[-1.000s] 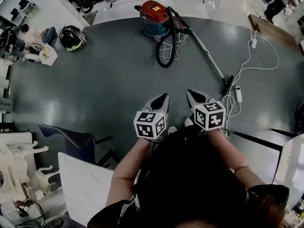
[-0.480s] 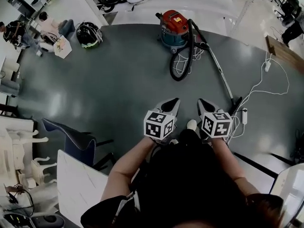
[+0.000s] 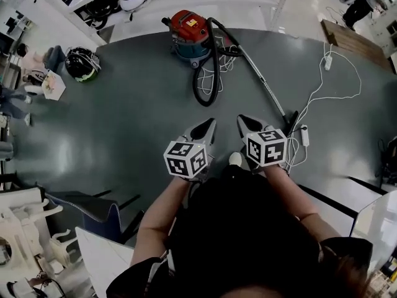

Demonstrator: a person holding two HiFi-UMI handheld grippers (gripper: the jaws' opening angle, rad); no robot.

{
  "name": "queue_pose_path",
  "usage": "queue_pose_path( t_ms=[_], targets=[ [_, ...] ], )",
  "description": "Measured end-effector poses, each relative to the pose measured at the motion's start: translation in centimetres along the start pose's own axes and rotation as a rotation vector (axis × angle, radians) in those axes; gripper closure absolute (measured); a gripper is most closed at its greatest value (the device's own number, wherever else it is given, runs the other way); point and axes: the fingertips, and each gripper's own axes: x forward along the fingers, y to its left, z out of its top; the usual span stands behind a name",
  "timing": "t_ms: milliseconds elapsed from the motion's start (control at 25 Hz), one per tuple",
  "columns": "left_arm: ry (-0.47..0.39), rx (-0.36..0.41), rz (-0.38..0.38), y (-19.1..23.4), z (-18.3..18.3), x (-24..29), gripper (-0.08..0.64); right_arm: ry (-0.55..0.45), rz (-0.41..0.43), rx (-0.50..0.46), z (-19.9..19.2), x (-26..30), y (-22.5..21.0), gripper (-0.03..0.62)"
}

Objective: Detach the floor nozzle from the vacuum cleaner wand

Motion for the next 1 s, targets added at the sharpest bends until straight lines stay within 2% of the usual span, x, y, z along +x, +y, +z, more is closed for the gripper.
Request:
queue_pose_path(
  t_ms=[160, 280, 520, 600, 720, 760, 1000],
  targets=[
    [-0.024, 0.018, -0.047, -0.6, 2.0, 3.2, 0.549, -0.012, 0.006, 0.022, 1.6, 1.4, -2.9, 0.595],
    [-0.051, -0.047, -0.075, -1.1, 3.9, 6.0, 0.549, 0.002, 0.013, 0.030, 2.6, 2.1, -5.5, 0.594],
    [0.022, -0.049, -0.032, -0.4, 4.9, 11.5, 0.549, 0.016, 0.006, 0.033, 4.4, 3.8, -9.7, 0.594],
    [0.021, -0.098, -0.038, 0.0, 5.5, 13.0, 0.549, 0.020, -0.002, 0.033, 5.0, 4.6, -10.9, 0.595],
    [0.002, -0.218, -0.058, 1.0, 6.6, 14.8, 0.549, 0.014, -0.019, 0.039, 5.9, 5.7, -12.5, 0.594],
    [-0.001, -0.227, -0.058, 1.3, 6.9, 15.4, 0.549, 0.008, -0.026, 0.048, 6.2, 6.0, -13.0, 0.595],
    [0.066, -0.152, -0.049, 3.7, 7.8, 20.5, 0.549, -0.014, -0.058, 0.107, 8.5, 8.6, -16.8, 0.594]
  ],
)
